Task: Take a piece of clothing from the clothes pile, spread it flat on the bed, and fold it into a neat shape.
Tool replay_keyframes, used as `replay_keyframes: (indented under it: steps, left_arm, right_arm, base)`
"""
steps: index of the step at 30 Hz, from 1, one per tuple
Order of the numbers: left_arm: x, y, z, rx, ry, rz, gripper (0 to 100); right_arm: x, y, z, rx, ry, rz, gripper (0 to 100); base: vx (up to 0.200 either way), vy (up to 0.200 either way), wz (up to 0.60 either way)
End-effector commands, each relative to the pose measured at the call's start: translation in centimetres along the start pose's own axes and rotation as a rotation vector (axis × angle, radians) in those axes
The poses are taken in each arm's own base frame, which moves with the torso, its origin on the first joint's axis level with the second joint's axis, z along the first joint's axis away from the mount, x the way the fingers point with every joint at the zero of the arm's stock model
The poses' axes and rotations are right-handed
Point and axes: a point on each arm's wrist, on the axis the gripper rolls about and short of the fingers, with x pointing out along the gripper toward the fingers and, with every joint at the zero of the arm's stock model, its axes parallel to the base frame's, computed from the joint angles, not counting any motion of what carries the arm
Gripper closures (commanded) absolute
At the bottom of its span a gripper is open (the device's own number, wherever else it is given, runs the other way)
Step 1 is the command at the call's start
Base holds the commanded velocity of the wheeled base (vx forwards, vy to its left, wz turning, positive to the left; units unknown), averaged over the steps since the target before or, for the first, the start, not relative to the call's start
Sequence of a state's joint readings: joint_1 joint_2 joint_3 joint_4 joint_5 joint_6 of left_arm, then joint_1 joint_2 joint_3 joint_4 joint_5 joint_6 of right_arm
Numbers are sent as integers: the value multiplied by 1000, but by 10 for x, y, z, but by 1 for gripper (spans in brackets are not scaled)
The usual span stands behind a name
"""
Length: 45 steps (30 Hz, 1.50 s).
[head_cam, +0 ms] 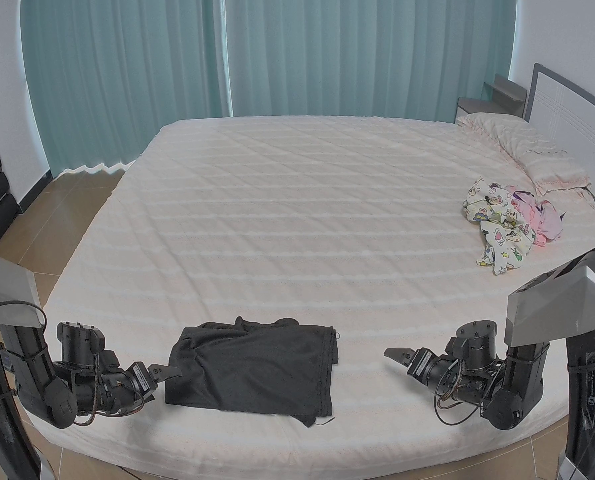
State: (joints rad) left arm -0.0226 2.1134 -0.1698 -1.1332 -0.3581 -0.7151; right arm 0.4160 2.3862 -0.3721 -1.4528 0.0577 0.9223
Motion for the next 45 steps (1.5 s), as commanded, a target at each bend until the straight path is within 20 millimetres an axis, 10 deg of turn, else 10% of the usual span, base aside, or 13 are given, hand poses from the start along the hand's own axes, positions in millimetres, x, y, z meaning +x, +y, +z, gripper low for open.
replay_keyframes:
  steps: [1, 16, 28, 29, 45]
  left_arm:
    - [-1, 3, 0, -11, -1, 9, 0]
    - [-3, 8, 3, -27, -13, 19, 0]
    - [-2, 9, 3, -26, -8, 22, 0]
    - [-3, 9, 3, -26, -9, 21, 0]
    - [-2, 9, 3, -26, -8, 22, 0]
  right_arm:
    - [-1, 11, -9, -26, 0, 20, 0]
    - [-1, 44, -70, -207, 148, 109, 0]
    - [1, 36, -77, -242, 176, 82, 0]
    - [0, 36, -77, -246, 177, 79, 100]
    - [-25, 29, -75, -268, 195, 35, 100]
  base:
    - [0, 200, 0]
    - [0, 160, 0]
    - [0, 0, 0]
    - [0, 0, 0]
    - [0, 0, 0]
